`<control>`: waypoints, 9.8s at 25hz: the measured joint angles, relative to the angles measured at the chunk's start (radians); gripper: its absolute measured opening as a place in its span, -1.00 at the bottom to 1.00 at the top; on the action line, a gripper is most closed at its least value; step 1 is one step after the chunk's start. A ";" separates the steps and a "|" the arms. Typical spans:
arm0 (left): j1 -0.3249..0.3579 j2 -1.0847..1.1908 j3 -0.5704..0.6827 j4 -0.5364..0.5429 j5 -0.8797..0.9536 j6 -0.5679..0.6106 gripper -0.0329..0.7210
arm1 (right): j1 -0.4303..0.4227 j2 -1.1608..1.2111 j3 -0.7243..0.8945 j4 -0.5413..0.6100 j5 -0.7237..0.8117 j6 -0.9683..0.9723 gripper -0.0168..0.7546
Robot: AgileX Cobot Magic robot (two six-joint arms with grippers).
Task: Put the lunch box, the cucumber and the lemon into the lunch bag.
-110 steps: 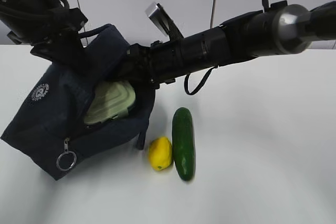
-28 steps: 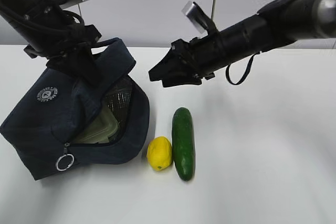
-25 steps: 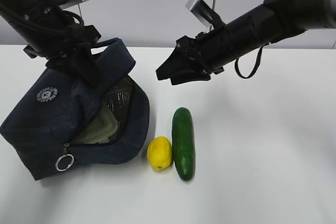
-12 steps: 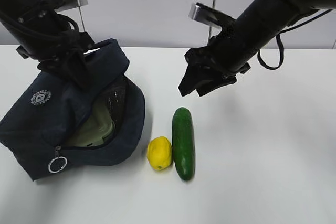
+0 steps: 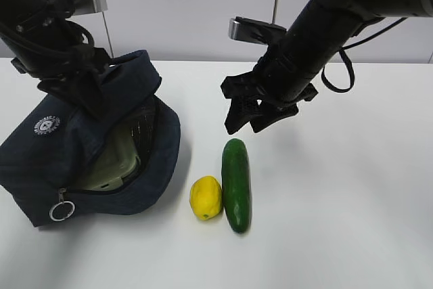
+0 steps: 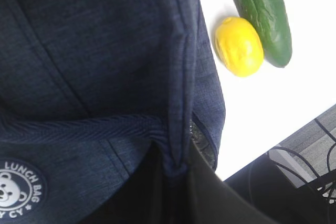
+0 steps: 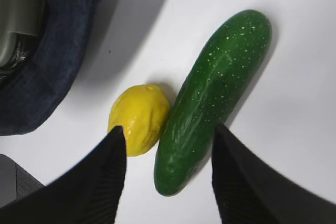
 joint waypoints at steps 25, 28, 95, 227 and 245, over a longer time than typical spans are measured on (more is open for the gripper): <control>0.000 0.000 0.000 0.015 0.012 0.019 -0.90 | 0.044 0.135 0.002 -0.017 -0.068 0.174 0.12; 0.000 0.000 0.000 0.015 0.016 0.024 -0.90 | 0.044 0.135 0.002 -0.068 -0.077 0.207 0.12; 0.000 0.000 0.000 -0.012 0.027 0.037 -0.90 | -0.016 0.141 0.025 0.713 0.074 -0.310 -0.06; 0.003 0.000 0.000 -0.140 0.025 0.081 -0.90 | 0.155 0.074 0.038 -0.063 -0.036 0.176 0.35; 0.003 0.000 0.000 -0.125 0.025 0.091 -0.90 | 0.155 0.156 0.064 0.040 -0.167 0.193 0.35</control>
